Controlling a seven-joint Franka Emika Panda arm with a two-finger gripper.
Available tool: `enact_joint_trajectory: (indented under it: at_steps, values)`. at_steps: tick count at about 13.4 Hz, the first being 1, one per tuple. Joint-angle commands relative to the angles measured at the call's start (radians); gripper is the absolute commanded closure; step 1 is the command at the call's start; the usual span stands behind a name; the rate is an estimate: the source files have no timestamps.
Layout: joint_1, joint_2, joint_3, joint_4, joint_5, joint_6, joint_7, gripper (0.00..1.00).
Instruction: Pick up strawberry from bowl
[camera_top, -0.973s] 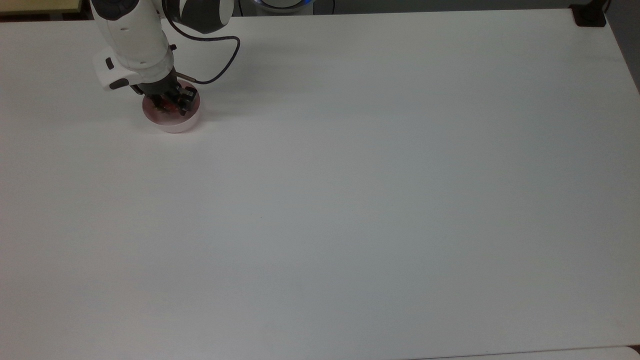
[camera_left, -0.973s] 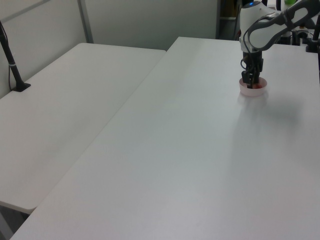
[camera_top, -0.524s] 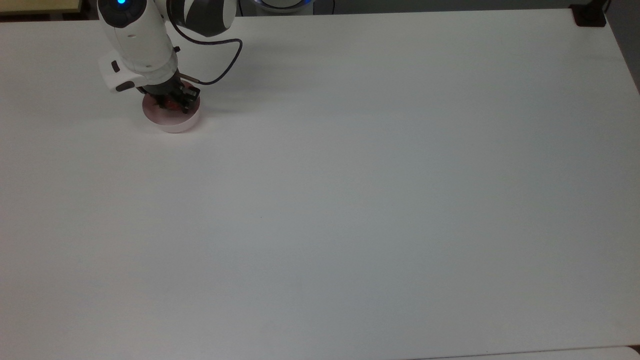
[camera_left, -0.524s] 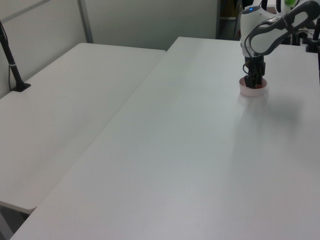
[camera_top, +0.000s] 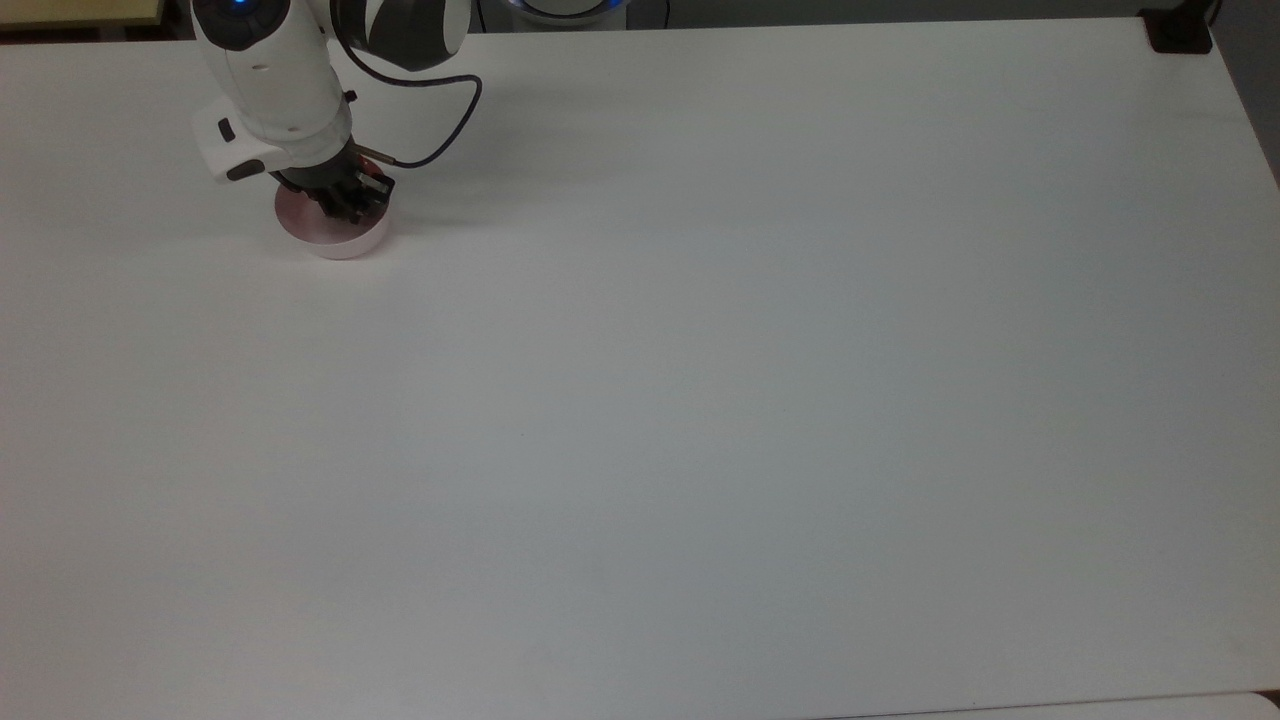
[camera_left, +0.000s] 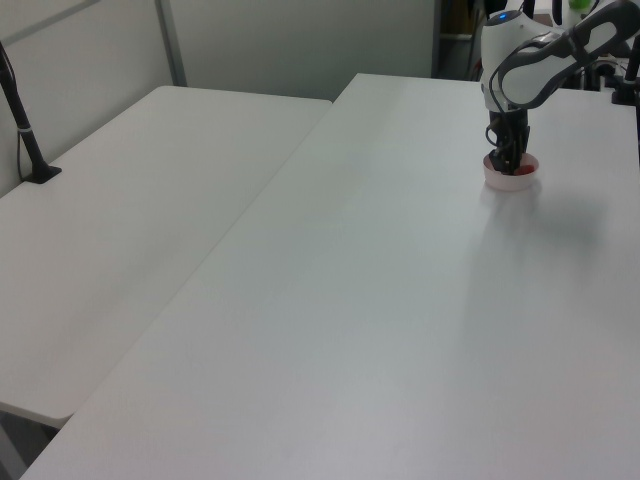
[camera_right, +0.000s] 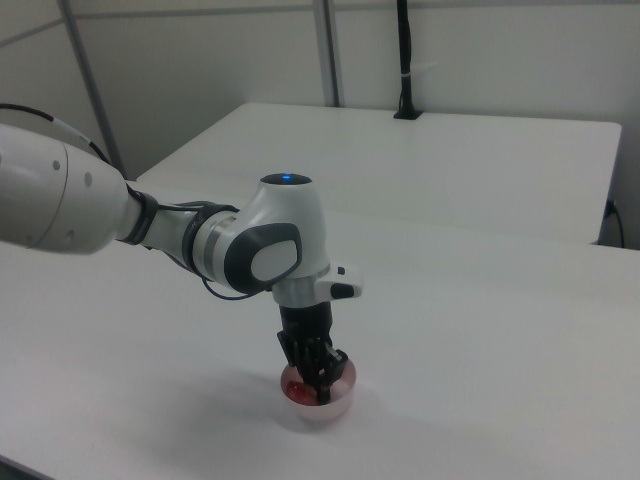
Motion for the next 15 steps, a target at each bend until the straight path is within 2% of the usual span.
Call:
enact_joint_trajectory:
  at_steps: [1, 3, 7, 10, 12, 15]
  values:
    - [0.004, -0.028, -0.004, -0.016, -0.013, 0.020, -0.007, 0.57]
    - [0.003, -0.031, -0.004, -0.016, -0.013, 0.019, 0.002, 0.23]
    - [0.001, -0.044, -0.006, -0.016, -0.013, -0.023, 0.019, 0.01]
    - [0.001, -0.044, -0.006, -0.016, -0.013, -0.049, 0.093, 0.00]
    - [0.004, -0.044, -0.004, -0.016, -0.013, -0.058, 0.226, 0.00]
    - [0.007, -0.040, 0.001, -0.017, -0.013, -0.057, 0.308, 0.00]
